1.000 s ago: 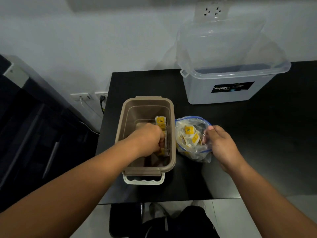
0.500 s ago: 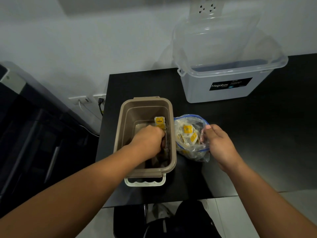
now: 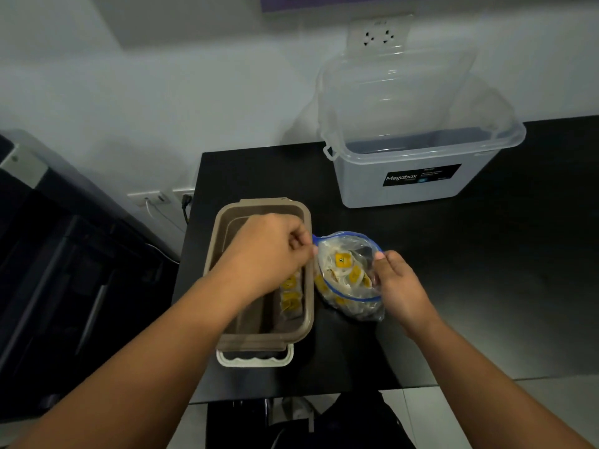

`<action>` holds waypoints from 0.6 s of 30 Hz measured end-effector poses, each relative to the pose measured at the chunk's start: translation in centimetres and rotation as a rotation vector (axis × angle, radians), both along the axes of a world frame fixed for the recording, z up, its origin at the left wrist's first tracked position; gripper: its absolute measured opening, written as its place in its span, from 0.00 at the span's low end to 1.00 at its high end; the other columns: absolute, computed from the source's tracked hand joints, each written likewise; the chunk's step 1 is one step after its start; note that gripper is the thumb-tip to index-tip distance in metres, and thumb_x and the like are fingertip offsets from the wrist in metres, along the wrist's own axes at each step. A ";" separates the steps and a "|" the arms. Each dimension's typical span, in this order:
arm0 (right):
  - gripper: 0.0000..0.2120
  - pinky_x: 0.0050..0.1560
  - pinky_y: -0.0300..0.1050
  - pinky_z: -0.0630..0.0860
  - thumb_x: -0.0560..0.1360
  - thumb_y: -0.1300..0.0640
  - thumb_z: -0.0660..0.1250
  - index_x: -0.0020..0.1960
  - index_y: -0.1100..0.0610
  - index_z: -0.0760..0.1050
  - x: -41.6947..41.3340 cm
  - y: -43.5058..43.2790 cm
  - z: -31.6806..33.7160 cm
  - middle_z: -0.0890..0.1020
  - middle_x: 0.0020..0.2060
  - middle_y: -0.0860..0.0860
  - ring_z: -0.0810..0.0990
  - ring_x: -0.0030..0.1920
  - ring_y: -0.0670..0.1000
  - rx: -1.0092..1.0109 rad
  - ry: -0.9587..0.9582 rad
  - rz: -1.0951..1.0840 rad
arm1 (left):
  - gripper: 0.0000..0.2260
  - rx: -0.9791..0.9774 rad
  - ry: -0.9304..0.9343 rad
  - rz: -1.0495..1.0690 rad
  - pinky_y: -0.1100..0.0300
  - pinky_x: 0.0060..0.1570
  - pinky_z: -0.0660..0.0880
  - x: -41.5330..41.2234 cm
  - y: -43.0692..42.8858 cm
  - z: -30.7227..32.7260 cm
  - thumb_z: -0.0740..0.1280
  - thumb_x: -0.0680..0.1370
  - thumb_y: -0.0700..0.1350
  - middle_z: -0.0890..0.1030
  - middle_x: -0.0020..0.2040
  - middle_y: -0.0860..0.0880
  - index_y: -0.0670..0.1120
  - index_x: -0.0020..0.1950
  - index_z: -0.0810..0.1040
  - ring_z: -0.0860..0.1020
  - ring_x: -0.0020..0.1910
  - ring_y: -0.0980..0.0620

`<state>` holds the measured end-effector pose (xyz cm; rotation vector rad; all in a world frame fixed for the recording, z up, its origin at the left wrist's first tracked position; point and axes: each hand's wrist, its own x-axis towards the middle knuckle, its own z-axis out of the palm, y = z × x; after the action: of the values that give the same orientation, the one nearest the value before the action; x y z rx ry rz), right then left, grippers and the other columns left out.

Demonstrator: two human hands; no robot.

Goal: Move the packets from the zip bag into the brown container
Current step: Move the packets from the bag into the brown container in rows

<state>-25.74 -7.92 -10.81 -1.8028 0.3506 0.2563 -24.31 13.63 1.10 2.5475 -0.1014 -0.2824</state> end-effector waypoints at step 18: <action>0.24 0.63 0.67 0.78 0.82 0.41 0.59 0.55 0.63 0.76 0.6 -3.2 -0.1 0.81 0.56 0.67 0.81 0.59 0.66 0.191 0.116 0.138 | 0.33 0.645 0.789 -0.200 0.50 0.67 0.69 5.7 -13.1 -8.4 0.65 0.79 0.59 0.67 0.76 0.44 0.49 0.80 0.60 0.69 0.73 0.43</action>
<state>-25.12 -11.10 -10.95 -1.6292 0.2734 0.4777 -18.65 0.57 -7.27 2.8125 0.0518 -1.5811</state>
